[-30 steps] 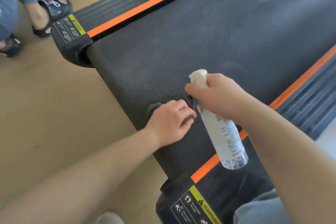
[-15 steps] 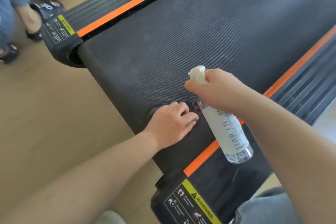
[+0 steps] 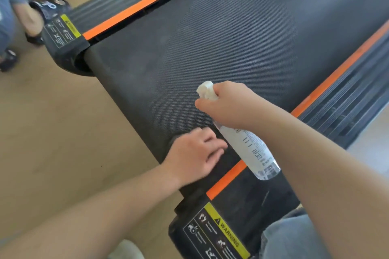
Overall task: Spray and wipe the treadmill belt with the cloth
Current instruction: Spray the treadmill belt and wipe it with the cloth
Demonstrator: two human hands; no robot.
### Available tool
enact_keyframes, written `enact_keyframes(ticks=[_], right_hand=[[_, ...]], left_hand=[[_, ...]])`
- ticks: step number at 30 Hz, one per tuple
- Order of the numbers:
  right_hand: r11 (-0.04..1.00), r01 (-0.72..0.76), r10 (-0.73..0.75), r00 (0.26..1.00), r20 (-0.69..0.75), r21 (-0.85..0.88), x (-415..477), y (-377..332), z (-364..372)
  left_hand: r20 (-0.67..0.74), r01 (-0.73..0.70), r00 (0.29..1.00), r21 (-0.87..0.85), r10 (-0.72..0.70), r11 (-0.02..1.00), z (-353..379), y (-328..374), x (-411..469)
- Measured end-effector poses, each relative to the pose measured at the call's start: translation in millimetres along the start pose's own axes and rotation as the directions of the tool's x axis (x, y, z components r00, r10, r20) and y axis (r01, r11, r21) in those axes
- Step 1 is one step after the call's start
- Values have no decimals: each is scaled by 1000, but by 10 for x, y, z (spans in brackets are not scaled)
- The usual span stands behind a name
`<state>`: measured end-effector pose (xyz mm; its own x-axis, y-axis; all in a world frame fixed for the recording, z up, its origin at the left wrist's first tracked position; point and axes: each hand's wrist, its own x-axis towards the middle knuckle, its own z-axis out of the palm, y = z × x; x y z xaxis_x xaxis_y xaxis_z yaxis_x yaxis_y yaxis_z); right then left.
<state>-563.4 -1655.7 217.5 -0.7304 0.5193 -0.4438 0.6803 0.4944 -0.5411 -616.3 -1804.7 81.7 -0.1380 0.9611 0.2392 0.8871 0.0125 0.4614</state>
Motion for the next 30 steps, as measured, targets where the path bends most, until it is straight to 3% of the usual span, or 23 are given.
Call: enact_keyframes(ticks=[3,5,6,8,11,14,18,20,24,27,30], right_hand=[[1000,9,-9,1000,20,-29,2,25,38],[1000,5,-4,1000,30,-25,-26,52,16],[1000,1,0,999,33,-22,-33,70,11],[999,-3,5,1000,30,-45,-31,103,10],[995,-5,7,1000,24,-99,-8,106,8],[991,6,-5,1000,9,-131,20,100,-19],[989,7,-3,1000,28,-150,45,91,0],[987,-12,18,999,30,-163,44,102,11],[982,-8,12,1000,16,-187,27,92,35],[986,11,-8,1000,22,-166,-19,15,71],[995,33,-31,999,30,-93,-67,-100,144]], left_hand=[[-292,310,920,143,-259,940,-117,-471,155],[-366,532,811,135,-457,836,-279,-756,213],[-366,575,784,121,-502,809,-330,-811,211],[-311,509,836,128,-453,851,-317,-719,184],[-39,166,986,34,-165,986,-82,-122,1],[137,28,991,-188,-2,982,85,298,-272],[126,-133,980,-151,153,979,69,99,-383],[82,-152,985,-16,152,988,25,-36,-330],[-68,106,993,165,-95,981,-46,-164,-161],[-66,115,992,118,-107,986,1,59,-201],[38,-40,998,-58,42,998,101,365,-305]])
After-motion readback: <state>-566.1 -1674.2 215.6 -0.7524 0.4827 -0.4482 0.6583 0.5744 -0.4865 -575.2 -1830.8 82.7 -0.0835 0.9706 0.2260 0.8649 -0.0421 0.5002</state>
